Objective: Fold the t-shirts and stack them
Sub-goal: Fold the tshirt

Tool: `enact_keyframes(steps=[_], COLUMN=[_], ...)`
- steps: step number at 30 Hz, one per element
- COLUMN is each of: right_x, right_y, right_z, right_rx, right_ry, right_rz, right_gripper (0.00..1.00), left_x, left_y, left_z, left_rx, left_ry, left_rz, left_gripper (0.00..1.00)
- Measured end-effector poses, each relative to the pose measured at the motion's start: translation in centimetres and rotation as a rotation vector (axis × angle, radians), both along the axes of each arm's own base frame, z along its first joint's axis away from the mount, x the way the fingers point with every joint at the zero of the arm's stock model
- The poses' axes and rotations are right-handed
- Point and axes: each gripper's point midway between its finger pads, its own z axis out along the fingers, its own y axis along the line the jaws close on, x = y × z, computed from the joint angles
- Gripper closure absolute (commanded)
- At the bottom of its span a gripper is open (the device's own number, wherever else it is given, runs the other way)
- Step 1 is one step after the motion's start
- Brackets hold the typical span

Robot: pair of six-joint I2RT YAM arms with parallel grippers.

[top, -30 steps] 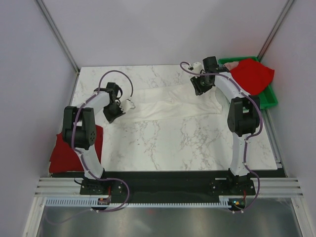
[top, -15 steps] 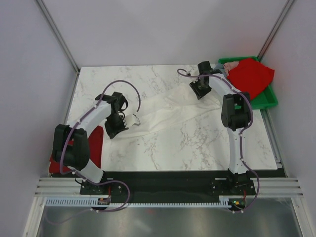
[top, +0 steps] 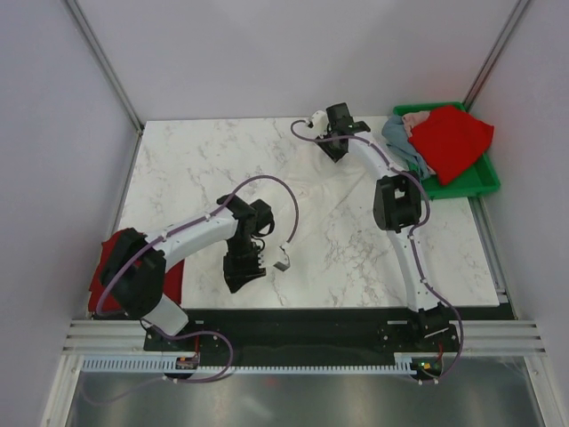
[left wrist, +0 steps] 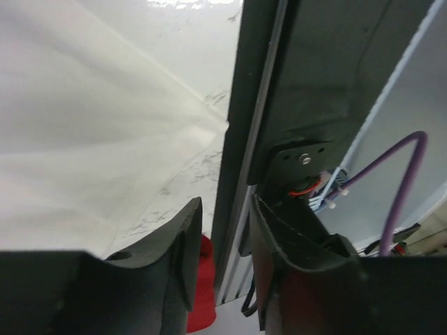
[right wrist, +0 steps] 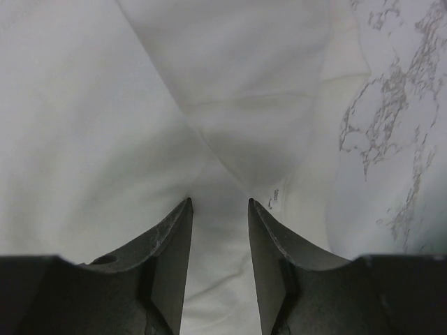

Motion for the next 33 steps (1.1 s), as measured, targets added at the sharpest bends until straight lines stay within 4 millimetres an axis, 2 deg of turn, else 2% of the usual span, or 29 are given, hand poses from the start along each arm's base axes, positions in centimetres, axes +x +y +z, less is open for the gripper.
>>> enact_keyframes(steps=[2,4,8,10,13,16,18,20,23,25,27,31,33], right_x=[1.0,1.7,2.6,2.3,1.1,-0.7,-2.0,-3.3,-5.1,-6.4,-7.5,-8.4,-7.8], right_y=[0.9,1.4,1.5,0.6,-1.2,-2.6,-2.9,-2.6,-2.0,-1.8,-1.7,-1.7,-1.7], right_z=[0.2,0.5,1.2,1.8,3.9,7.5,9.7,10.9,9.6,7.0,4.0,-0.8,-0.2], right_rx=[-0.007,-0.014,-0.003,0.014,0.040,0.092,0.132,0.165,0.181,0.174,0.158,0.138,0.139], right_ry=[-0.048,-0.087,-0.138,-0.144,-0.144,-0.160,-0.168,-0.165,-0.115,-0.048,0.029,0.128,0.108], right_rz=[0.011,0.007,-0.025,-0.058,-0.105,-0.138,-0.143,-0.138,-0.121,-0.117,-0.116,-0.131,-0.132], right_gripper=[0.52,0.51,0.50,0.50,0.50,0.53,0.55,0.57,0.58,0.58,0.59,0.59,0.59], left_x=[-0.7,-0.5,1.8,2.7,3.1,3.0,2.8,2.9,3.2,3.3,3.3,3.3,3.3], left_y=[-1.2,-2.9,-5.4,-5.7,-5.2,-4.3,-3.7,-3.2,-2.9,-3.0,-3.0,-3.1,-3.2], left_z=[0.5,1.6,3.9,3.8,2.2,-0.3,-2.3,-3.9,-5.5,-6.5,-6.6,-6.7,-6.7], left_rx=[-0.021,-0.068,-0.152,-0.160,-0.133,-0.093,-0.062,-0.038,-0.022,-0.019,-0.013,-0.001,0.010], left_ry=[0.032,0.031,-0.056,-0.096,-0.115,-0.115,-0.105,-0.105,-0.111,-0.112,-0.108,-0.095,-0.082], left_rz=[-0.012,-0.024,-0.034,-0.037,-0.036,-0.032,-0.026,-0.022,-0.014,-0.010,0.000,0.010,0.012], left_gripper=[0.55,0.55,0.58,0.60,0.64,0.66,0.67,0.68,0.69,0.69,0.69,0.69,0.69])
